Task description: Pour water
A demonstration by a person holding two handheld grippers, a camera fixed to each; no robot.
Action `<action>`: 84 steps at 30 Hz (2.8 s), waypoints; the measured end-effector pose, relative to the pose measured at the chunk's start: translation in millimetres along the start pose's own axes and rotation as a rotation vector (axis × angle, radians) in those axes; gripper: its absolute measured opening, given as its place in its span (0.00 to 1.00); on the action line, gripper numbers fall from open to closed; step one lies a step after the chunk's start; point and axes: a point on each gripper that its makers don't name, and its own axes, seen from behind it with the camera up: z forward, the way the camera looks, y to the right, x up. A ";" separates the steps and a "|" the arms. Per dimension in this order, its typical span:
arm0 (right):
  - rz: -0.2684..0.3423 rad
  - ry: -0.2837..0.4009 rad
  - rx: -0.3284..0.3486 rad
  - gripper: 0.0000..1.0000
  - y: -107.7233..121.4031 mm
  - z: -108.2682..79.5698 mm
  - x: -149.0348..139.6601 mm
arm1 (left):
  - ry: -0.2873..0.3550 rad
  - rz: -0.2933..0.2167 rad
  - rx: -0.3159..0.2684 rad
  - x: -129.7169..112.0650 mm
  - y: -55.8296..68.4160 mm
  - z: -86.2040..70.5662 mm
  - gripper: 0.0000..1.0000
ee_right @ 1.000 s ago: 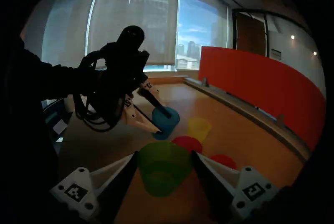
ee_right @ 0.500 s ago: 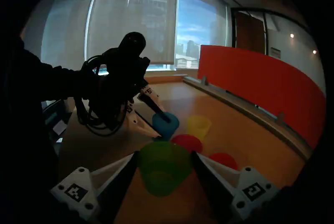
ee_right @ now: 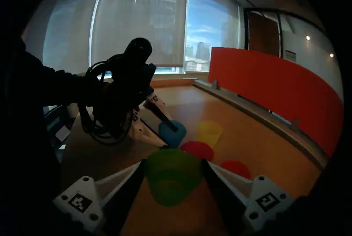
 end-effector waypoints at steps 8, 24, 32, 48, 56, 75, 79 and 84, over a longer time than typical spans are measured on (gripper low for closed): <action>0.002 -0.009 -0.003 0.94 0.1 0.4 -4.5 | -0.018 0.009 0.002 -8.0 -0.3 -3.5 0.86; 0.000 -0.061 -0.023 0.94 4.8 3.9 -34.5 | -0.080 0.015 0.009 -26.6 0.6 -6.0 0.86; 0.007 -0.094 -0.035 0.94 8.4 6.8 -56.1 | -0.096 -0.022 0.010 -32.3 -1.0 -14.6 0.85; 0.001 -0.103 -0.052 0.95 8.4 4.8 -68.9 | -0.076 -0.025 0.032 -35.2 3.4 -37.1 0.86; 0.008 -0.098 -0.064 0.97 7.6 0.1 -70.1 | -0.073 -0.030 0.031 -36.2 7.6 -41.0 0.86; 0.033 -0.045 -0.085 1.00 7.2 -8.9 -50.9 | -0.051 -0.051 0.068 -35.9 1.7 -56.3 0.85; 0.039 -0.021 -0.098 1.00 8.4 -16.2 -41.6 | -0.039 -0.053 0.078 -34.8 1.5 -63.1 0.85; 0.047 -0.002 -0.121 1.00 9.6 -28.7 -35.0 | -0.027 -0.062 0.094 -35.6 -0.9 -72.2 0.86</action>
